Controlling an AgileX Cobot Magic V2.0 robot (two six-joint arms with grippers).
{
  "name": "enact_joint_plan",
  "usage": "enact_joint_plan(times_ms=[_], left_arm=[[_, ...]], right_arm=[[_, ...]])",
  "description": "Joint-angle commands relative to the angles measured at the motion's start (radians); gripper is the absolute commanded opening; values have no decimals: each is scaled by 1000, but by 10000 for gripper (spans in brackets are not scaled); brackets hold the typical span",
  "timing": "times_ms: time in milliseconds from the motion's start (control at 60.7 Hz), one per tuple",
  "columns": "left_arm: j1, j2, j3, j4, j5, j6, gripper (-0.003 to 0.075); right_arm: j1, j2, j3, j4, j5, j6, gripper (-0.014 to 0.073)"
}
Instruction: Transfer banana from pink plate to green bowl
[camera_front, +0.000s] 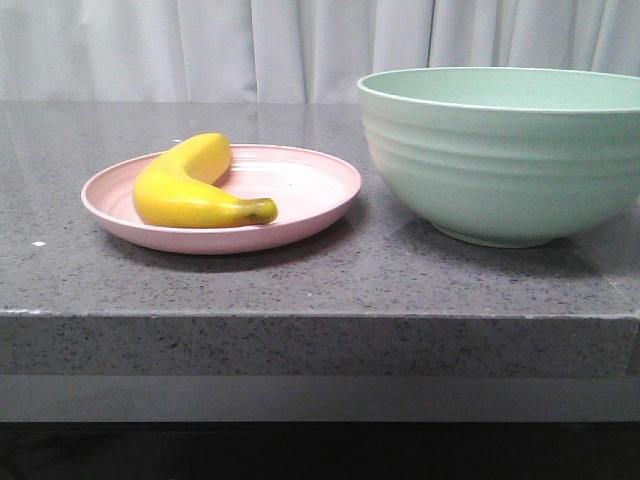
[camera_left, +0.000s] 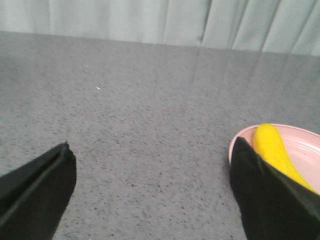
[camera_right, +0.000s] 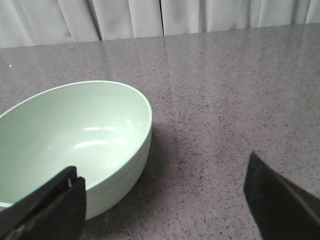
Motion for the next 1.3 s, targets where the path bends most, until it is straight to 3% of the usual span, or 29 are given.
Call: enact_joint_plan(times_ms=[0, 165, 313, 741, 1054, 1285], left_arm=[[-71, 103, -122, -16, 35, 0, 615], [-223, 345, -291, -18, 210, 0, 615], [-328, 548, -414, -21, 229, -20, 615], [-378, 967, -670, -90, 312, -28, 606], [-378, 1069, -706, -92, 330, -28, 430], [-378, 1071, -706, -92, 251, -28, 249]], right_arm=[[-4, 13, -34, 5, -74, -11, 652], [-4, 13, -34, 5, -72, -11, 652], [-4, 13, -34, 5, -57, -11, 652], [-4, 13, -34, 5, -48, -11, 652], [-4, 13, -34, 5, -51, -11, 652], [-4, 13, -34, 5, -54, -11, 652]])
